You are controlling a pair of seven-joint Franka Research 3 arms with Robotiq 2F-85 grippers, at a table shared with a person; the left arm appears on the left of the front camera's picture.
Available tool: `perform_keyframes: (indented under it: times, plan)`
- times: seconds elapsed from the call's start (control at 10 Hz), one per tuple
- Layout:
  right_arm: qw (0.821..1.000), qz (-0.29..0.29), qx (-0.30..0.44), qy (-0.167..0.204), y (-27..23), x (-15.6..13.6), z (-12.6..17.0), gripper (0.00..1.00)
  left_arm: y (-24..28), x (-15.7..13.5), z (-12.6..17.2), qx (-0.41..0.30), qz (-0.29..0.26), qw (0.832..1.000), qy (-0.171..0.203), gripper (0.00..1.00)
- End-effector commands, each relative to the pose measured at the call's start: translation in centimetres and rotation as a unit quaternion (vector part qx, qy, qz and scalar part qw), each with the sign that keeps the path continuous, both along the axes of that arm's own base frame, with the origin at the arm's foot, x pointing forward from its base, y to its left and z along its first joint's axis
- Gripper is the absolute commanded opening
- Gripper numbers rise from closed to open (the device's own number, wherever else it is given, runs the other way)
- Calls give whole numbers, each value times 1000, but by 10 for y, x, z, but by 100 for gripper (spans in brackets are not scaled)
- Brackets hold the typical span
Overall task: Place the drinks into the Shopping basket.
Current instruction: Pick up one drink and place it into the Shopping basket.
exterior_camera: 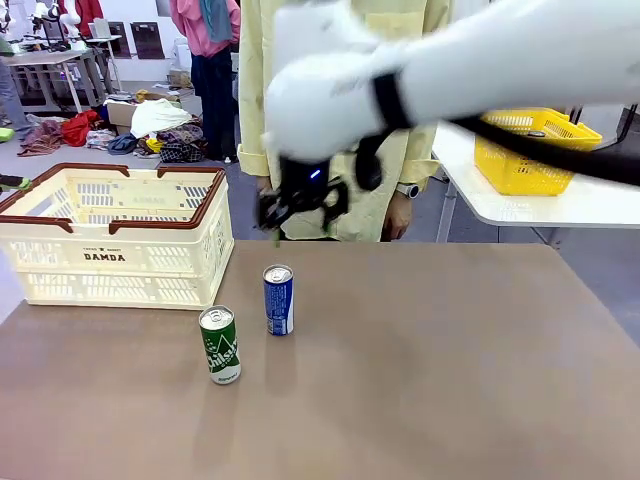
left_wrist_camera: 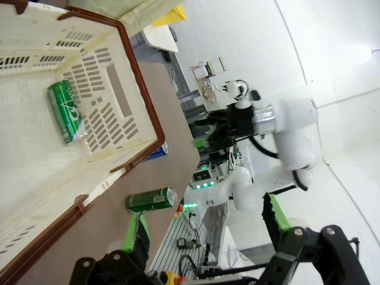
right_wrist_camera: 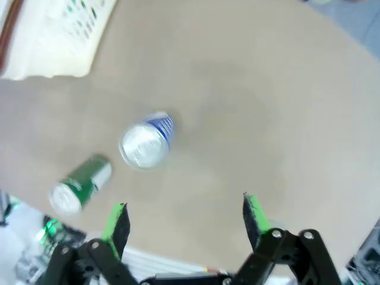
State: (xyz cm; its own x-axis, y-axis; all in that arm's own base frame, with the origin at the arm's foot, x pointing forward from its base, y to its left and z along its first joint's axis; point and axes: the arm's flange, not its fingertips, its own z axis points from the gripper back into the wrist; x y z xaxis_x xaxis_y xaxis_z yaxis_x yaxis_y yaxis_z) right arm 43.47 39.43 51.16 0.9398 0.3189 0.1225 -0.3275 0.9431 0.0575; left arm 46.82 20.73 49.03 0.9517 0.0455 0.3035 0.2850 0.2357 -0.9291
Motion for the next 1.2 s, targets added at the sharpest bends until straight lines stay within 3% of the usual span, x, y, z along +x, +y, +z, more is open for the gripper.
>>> perform_keyframes:
  times: [0.0, 0.2, 0.3, 0.4, 0.5, 0.6, 0.8, 0.9, 1.0, 1.1]
  plan:
    - [995, -8, 41, 87, -129, -23, 47, 100, -1, -3, 3, 2, 0, 1000, 0, 100]
    - [978, -52, 157, 128, -256, -42, 59, 100, -1, -3, 3, 2, 0, 1000, 0, 100]
    - [958, -18, 249, 143, -308, -52, 54, 100, -1, -3, 3, 2, 0, 1000, 0, 100]
    - [928, 6, 339, 155, -354, -60, 44, 100, -1, -3, 3, 2, 0, 1000, 0, 100]
    - [887, 4, 430, 168, -404, -63, 21, 100, -1, -3, 3, 2, 0, 1000, 0, 100]
    - [853, -61, 480, 196, -440, -63, -11, 100, -1, -3, 3, 2, 0, 1000, 0, 100]
    - [776, -88, 607, 147, -483, -78, -73, 100, -1, -3, 3, 2, 0, 1000, 0, 100]
    - [756, -147, 626, 123, -493, -86, -101, 100, -1, -3, 3, 2, 0, 1000, 0, 100]
    - [775, -192, 596, 85, -490, -93, -111, 100, -1, -3, 3, 2, 0, 1000, 0, 100]
    - [781, -119, 591, 164, -503, -92, -89, 100, -1, -3, 3, 2, 0, 1000, 0, 100]
